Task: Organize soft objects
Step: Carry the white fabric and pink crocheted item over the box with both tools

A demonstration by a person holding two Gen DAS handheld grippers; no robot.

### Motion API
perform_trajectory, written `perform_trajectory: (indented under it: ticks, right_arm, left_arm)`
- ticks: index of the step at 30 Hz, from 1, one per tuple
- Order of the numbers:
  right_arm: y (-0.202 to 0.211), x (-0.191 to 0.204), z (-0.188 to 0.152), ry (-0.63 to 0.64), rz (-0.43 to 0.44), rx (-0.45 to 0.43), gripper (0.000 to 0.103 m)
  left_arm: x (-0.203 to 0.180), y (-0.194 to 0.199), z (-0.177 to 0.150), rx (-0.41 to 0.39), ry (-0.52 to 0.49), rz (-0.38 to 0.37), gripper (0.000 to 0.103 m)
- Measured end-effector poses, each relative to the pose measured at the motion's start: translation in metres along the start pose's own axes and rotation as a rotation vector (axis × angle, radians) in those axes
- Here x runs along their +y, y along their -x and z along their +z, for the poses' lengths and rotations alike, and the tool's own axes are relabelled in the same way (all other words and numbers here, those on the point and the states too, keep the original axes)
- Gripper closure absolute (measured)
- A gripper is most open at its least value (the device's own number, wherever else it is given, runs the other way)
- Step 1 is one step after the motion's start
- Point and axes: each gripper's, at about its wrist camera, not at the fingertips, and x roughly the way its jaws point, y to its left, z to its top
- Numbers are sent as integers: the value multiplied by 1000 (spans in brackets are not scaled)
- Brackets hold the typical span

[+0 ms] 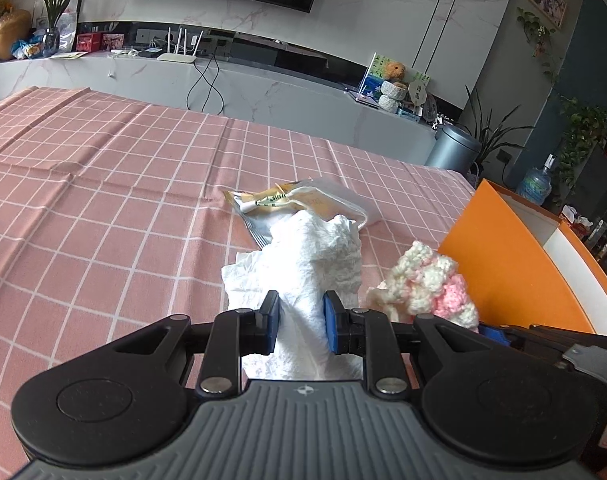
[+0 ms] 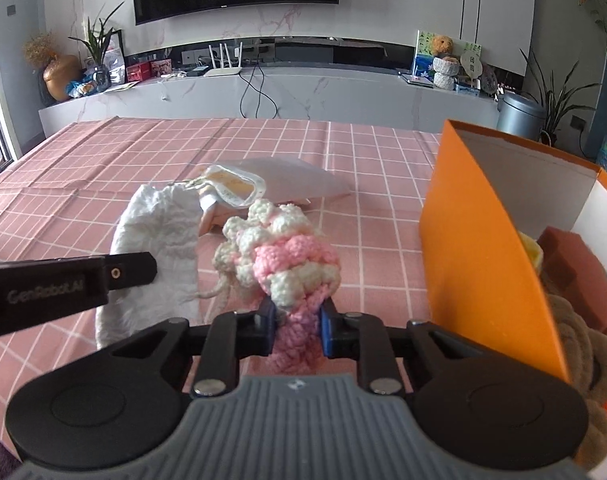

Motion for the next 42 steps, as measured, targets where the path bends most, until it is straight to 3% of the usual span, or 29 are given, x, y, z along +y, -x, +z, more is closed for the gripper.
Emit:
perform_trajectory:
  ticks: [6, 11, 30, 36, 42]
  right_arm:
    - [22, -3, -15, 18, -6, 11, 83]
    - [54, -3, -23, 47, -11, -52, 83]
    - [143, -57, -17, -59, -44, -237, 83]
    - [160, -92, -5, -87, -63, -231, 83]
    - [170, -140, 0, -108, -105, -151, 83]
  left_arm:
    - [0, 10, -7, 34, 29, -21, 77]
    - [-8, 24, -13, 30, 13, -36, 77]
    - [-62, 59, 8, -94, -20, -160, 77]
    - [-99, 56, 22, -97, -76, -248, 77]
    - [-147, 44, 26, -60, -166, -363, 77]
